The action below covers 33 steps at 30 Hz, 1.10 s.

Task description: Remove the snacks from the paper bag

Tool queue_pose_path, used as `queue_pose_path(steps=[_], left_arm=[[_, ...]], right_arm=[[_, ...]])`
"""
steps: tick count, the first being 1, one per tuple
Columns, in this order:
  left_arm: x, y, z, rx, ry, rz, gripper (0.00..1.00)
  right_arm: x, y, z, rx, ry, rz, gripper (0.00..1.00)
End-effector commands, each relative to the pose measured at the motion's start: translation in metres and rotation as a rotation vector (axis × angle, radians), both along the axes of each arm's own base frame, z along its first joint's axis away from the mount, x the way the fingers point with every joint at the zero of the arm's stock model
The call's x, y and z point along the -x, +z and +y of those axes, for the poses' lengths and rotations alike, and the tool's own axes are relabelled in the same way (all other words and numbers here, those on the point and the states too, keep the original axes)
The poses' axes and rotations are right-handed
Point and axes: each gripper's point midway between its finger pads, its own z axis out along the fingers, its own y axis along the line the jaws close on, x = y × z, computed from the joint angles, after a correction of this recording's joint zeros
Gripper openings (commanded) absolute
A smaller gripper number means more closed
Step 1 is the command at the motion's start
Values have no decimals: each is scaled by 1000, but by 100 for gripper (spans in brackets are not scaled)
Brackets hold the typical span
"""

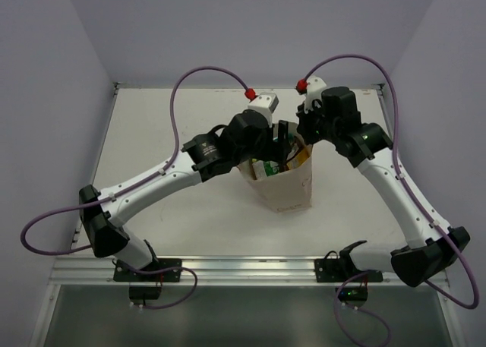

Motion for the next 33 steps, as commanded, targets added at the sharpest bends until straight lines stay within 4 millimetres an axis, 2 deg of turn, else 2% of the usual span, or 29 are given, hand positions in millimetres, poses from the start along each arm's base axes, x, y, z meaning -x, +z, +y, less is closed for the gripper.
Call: queue_pose_path(steps=[1, 5, 7, 8, 10, 11, 13, 14, 16, 19, 24, 26, 33], left_arm=[[-11, 2, -16, 88, 58, 14, 77], [-17, -6, -13, 72, 96, 14, 77], [-18, -2, -4, 79, 123, -1, 76], [-18, 8, 5, 93, 145, -23, 76], [-21, 8, 17, 88, 173, -29, 76], [-21, 16, 25, 105, 184, -38, 76], [-23, 12, 35, 111, 199, -29, 76], [-21, 16, 39, 124, 201, -33, 75], [-20, 10, 38, 135, 198, -21, 75], [-14, 0, 28, 159, 160, 16, 75], [-10, -14, 9, 239, 132, 85, 71], [-7, -23, 1, 259, 114, 122, 68], [-9, -32, -20, 291, 103, 154, 57]], right_arm=[[-8, 113, 2, -147, -3, -348, 0], [-14, 126, 3, -118, 25, -432, 0], [-18, 126, 6, -95, 51, -445, 0], [-20, 132, 7, -73, 68, -473, 0], [-25, 130, 16, -58, 128, -476, 0], [-25, 137, 19, -47, 151, -497, 0], [-30, 131, 29, -25, 212, -479, 0], [-30, 137, 32, -25, 229, -490, 0], [-32, 136, 40, -27, 273, -477, 0], [-29, 136, 52, -48, 340, -468, 0], [-25, 148, 61, -72, 386, -475, 0], [-24, 145, 63, -74, 387, -463, 0], [-15, 128, 64, -81, 383, -439, 0]])
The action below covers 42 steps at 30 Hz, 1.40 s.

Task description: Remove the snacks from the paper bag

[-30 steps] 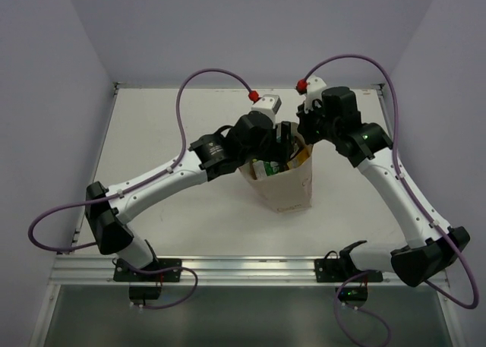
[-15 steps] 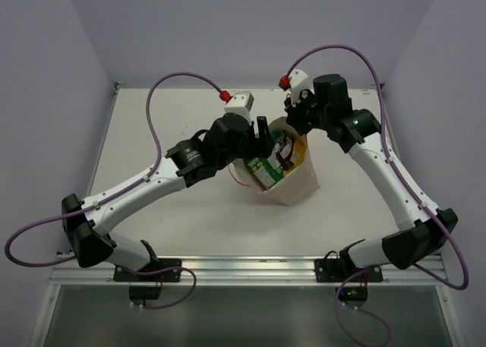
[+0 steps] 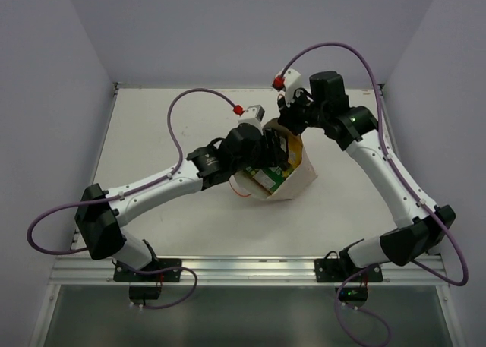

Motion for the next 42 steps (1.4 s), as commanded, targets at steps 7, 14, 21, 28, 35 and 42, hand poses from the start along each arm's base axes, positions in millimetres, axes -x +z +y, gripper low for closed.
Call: queue_pose_path(steps=[7, 14, 21, 28, 35, 42], left_arm=[[-7, 21, -26, 139, 0, -29, 45], [-9, 22, -25, 135, 8, -41, 10], [-1, 61, 1, 119, 24, -105, 0], [11, 126, 101, 61, 188, -240, 0], [-12, 100, 228, -111, 469, -292, 0], [-70, 20, 240, -193, 468, -223, 0]], right_arm=[[3, 97, 11, -199, 35, -313, 0], [4, 93, 8, -202, 19, -309, 0], [2, 90, -2, -185, -31, -328, 0], [1, 78, -12, -157, -83, -330, 0], [1, 72, -16, -146, -96, -328, 0], [-1, 75, -15, -141, -96, -326, 0]])
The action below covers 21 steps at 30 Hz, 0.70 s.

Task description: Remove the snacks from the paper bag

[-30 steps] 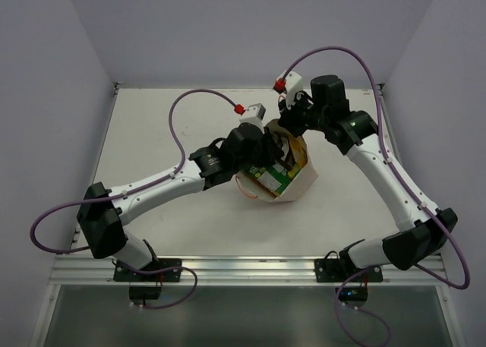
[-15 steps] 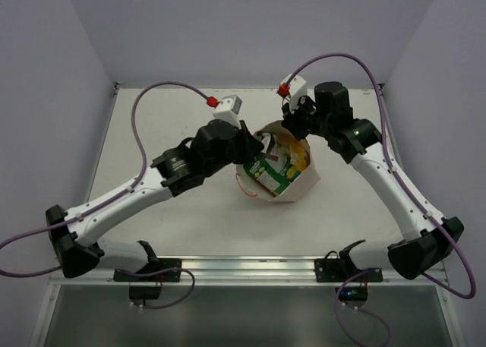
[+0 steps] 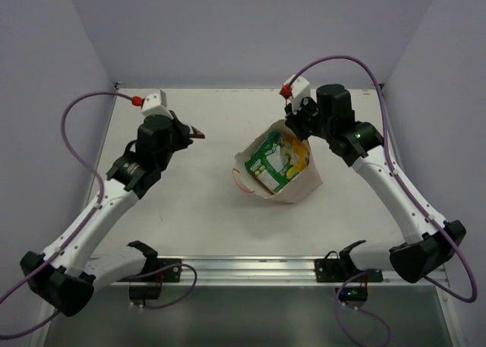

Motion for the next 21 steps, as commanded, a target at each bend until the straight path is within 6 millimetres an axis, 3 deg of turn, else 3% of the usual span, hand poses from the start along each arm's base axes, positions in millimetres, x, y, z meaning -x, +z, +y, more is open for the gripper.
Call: queue_pose_path(steps=[1, 2, 3, 4, 6, 7, 8, 9, 10, 12, 13, 15, 16, 17, 19, 20, 21], left_arm=[[-40, -46, -11, -32, -64, 6, 0], [-49, -66, 1, -30, -43, 27, 0], [-58, -81, -1, -28, -53, 45, 0], [-68, -80, 0, -12, -47, 4, 0], [-79, -106, 12, -5, -9, 22, 0], [-82, -109, 14, 10, -7, 11, 4], [-82, -118, 18, 19, -1, 32, 16], [-80, -118, 15, 32, -24, 37, 42], [-75, -118, 12, 36, -42, 50, 56], [-64, -97, 0, 83, -112, 16, 84], [-54, -96, -3, 99, -125, 44, 90], [-37, -62, -23, 130, -174, 18, 98], [-28, -44, -32, 136, -190, 21, 99], [-10, -32, -59, 158, -257, 22, 99], [10, -11, -85, 208, -323, 26, 95], [27, 5, -112, 272, -389, 30, 92], [35, 9, -125, 294, -416, 36, 90]], right_arm=[[-5, 81, 4, -126, 4, -235, 0], [-4, 81, 5, -128, 9, -236, 0], [-5, 81, 5, -131, 10, -236, 0], [-4, 80, 7, -131, 16, -232, 0], [-6, 77, 8, -129, 20, -221, 0], [-6, 75, 8, -126, 20, -219, 0], [-7, 73, 9, -124, 22, -213, 0], [-7, 72, 10, -122, 22, -209, 0], [-7, 72, 10, -121, 23, -208, 0], [-8, 71, 10, -117, 24, -203, 0], [-8, 70, 10, -118, 25, -199, 0], [-7, 73, 11, -123, 28, -202, 0], [-6, 74, 11, -126, 31, -203, 0], [-7, 74, 11, -128, 29, -204, 0], [-7, 75, 12, -129, 28, -204, 0], [-7, 76, 11, -128, 24, -206, 0], [-7, 77, 11, -130, 22, -207, 0]])
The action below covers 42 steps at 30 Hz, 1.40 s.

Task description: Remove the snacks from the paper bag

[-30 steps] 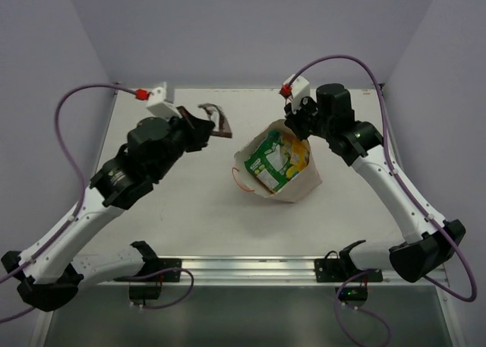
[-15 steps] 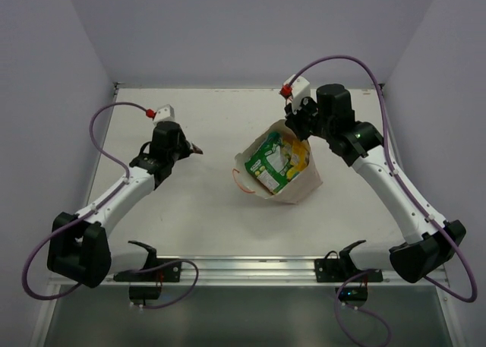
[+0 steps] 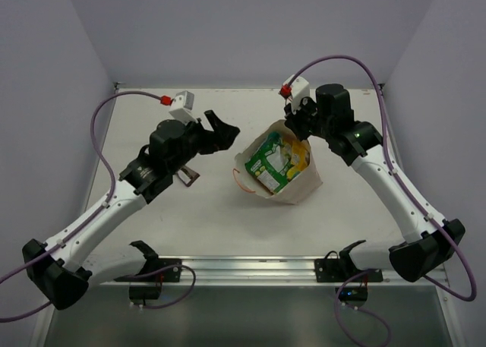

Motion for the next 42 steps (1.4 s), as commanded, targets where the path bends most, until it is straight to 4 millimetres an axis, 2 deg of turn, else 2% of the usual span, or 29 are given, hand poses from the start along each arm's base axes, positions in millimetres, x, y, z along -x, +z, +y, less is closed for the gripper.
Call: queue_pose_path(steps=[1, 2, 3, 4, 5, 6, 8, 9, 13, 14, 15, 16, 17, 20, 23, 24, 26, 29, 30, 31, 32, 35, 37, 38, 42], left_arm=[[42, 42, -54, 141, -130, 31, 89], [59, 56, -76, 170, -189, 34, 86], [60, 49, -90, 158, -204, 60, 85], [74, 59, -108, 172, -254, 56, 83], [78, 58, -118, 178, -265, 69, 81], [76, 46, -130, 157, -270, 97, 79], [86, 45, -150, 163, -309, 120, 75], [84, 32, -160, 143, -318, 147, 75], [94, 13, -185, 149, -353, 215, 68], [93, 10, -188, 147, -352, 223, 66], [92, -1, -195, 130, -355, 244, 64], [90, -2, -199, 130, -356, 249, 63], [88, -12, -204, 114, -350, 264, 61], [81, -15, -214, 125, -348, 259, 56], [73, -8, -221, 154, -334, 233, 54], [68, -14, -223, 145, -316, 235, 54], [63, -13, -226, 148, -299, 230, 52], [61, -14, -222, 163, -271, 233, 52], [60, -21, -217, 169, -248, 232, 53], [61, -19, -213, 198, -233, 237, 55], [62, -9, -206, 236, -220, 216, 57], [60, -10, -198, 271, -182, 207, 54], [55, -8, -199, 251, -164, 199, 53], [54, -14, -203, 238, -171, 210, 53], [51, -16, -214, 249, -187, 208, 53]], right_arm=[[-7, 79, 9, -130, 15, -215, 0], [-6, 80, 8, -130, 15, -215, 0], [-6, 81, 9, -131, 15, -218, 0], [-6, 82, 7, -131, 12, -219, 0], [-6, 83, 8, -133, 10, -222, 0], [-5, 83, 8, -133, 10, -222, 0], [-5, 87, 7, -137, 8, -228, 0], [-5, 88, 7, -138, 10, -231, 0], [-3, 92, 6, -142, 8, -236, 0], [-3, 92, 6, -142, 10, -239, 0], [-3, 92, 6, -142, 9, -240, 0], [-3, 91, 6, -143, 8, -239, 0], [-3, 90, 6, -143, 7, -240, 0], [-2, 87, 7, -147, 7, -230, 0], [-2, 85, 6, -150, 4, -231, 0], [-1, 85, 6, -151, 6, -233, 0], [-1, 84, 6, -153, 5, -229, 0], [0, 85, 4, -151, -2, -232, 0], [1, 85, 4, -151, -4, -232, 0], [1, 85, 3, -151, -3, -235, 0], [2, 86, 3, -152, -2, -236, 0], [2, 86, 3, -156, -1, -238, 0], [2, 85, 4, -157, 0, -235, 0], [1, 83, 4, -156, -1, -230, 0], [1, 80, 5, -153, -2, -221, 0]])
